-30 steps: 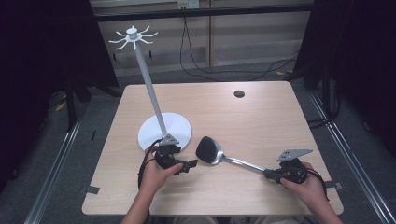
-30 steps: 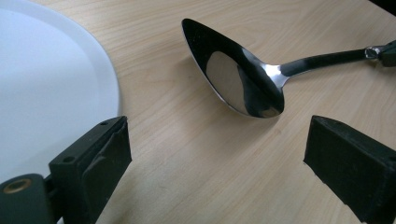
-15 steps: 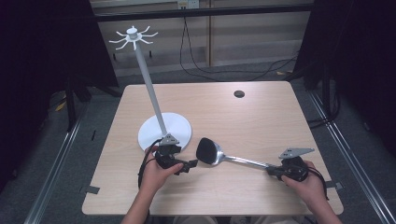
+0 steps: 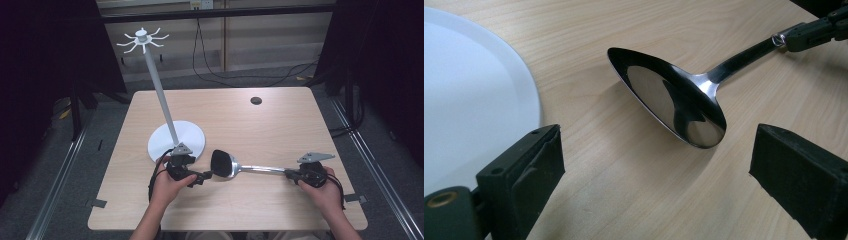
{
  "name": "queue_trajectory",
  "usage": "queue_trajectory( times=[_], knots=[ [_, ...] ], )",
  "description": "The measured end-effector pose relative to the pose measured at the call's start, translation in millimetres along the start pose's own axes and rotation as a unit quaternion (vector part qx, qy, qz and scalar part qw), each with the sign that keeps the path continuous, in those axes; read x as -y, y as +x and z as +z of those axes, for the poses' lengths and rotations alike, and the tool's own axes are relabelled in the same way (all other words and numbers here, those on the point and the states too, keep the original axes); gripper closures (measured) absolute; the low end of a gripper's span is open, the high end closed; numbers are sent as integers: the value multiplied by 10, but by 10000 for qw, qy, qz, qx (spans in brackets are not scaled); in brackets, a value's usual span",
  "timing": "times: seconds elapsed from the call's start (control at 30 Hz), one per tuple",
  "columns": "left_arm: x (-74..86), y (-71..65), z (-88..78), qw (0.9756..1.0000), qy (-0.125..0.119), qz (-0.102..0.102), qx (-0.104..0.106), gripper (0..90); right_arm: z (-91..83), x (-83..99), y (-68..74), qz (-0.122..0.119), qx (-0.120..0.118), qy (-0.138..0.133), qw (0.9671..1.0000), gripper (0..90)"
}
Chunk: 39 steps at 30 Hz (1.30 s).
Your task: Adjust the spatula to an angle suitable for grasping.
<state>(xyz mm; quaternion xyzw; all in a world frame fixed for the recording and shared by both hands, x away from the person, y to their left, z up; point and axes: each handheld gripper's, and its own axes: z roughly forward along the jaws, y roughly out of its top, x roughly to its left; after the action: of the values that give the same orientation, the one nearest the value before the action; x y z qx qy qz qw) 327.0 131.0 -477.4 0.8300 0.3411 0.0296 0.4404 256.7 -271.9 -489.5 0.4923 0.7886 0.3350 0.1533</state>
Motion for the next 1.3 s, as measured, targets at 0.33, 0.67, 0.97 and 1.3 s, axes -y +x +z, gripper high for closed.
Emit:
queue_trajectory(
  times=[0.33,0.67,0.97,1.3],
  knots=[
    [3,-8,5,10000,-13,-24,10,70,105,-107,-34,71,106,36,9999,900],
    [4,-1,-4,10000,1,-17,9,73,216,-221,-84,33,305,43,9995,900],
    [2,4,-11,10000,-21,-36,19,72,306,-337,-106,66,377,6,9993,898],
    [-2,10,-24,10000,-24,-27,19,72,467,-522,-100,-2,404,9,9992,895]
  ],
)
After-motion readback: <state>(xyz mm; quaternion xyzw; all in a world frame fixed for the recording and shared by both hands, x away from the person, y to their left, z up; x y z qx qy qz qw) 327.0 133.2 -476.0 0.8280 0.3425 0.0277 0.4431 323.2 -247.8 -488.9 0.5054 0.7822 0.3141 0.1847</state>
